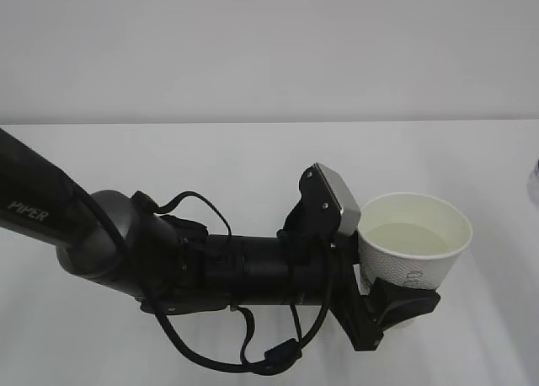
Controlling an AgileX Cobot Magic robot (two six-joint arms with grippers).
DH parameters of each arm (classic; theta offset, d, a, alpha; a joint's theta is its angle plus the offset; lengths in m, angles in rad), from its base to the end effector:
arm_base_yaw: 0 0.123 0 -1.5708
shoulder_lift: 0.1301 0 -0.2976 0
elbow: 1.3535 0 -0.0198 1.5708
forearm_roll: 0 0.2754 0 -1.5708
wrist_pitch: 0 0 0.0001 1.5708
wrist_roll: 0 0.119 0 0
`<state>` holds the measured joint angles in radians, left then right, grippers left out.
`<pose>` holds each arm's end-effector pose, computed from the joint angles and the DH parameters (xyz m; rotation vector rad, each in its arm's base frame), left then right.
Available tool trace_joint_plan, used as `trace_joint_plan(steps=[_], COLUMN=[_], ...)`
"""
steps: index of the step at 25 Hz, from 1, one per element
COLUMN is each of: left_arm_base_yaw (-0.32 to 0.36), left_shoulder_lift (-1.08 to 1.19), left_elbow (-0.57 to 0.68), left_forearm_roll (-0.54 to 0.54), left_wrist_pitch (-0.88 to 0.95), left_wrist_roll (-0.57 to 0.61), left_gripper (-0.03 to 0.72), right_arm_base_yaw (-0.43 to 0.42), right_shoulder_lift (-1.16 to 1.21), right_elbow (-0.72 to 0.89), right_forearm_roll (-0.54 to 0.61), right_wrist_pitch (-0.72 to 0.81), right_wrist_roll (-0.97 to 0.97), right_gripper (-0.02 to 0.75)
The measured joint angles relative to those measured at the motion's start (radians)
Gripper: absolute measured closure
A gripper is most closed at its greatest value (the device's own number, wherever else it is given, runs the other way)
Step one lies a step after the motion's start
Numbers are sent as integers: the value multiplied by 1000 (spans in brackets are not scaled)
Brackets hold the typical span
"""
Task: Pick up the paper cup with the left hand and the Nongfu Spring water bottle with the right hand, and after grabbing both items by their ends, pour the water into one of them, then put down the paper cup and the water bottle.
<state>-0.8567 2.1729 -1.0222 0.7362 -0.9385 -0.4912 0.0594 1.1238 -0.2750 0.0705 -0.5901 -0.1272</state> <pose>0.2437 -0.3795 0.0862 1.1774 1.5542 -1.1091 0.2372 0.0094 0.2095 -0.0828 1.7415 -0.0409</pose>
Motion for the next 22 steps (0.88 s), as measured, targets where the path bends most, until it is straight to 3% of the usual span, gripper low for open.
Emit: trace_joint_plan(steps=[11,22], left_arm_base_yaw=[0,0], left_shoulder_lift=[0,0], left_elbow=[0,0], left_forearm_roll=[0,0], left_wrist_pitch=[0,0], left_wrist_roll=[0,0], left_gripper=[143,143], right_arm_base_yaw=[0,0], right_shoulder_lift=[205,473], right_elbow=[0,-4], right_forearm_roll=[0,0], right_wrist_pitch=[-55,-430], right_wrist_roll=[81,118], right_gripper=[287,287])
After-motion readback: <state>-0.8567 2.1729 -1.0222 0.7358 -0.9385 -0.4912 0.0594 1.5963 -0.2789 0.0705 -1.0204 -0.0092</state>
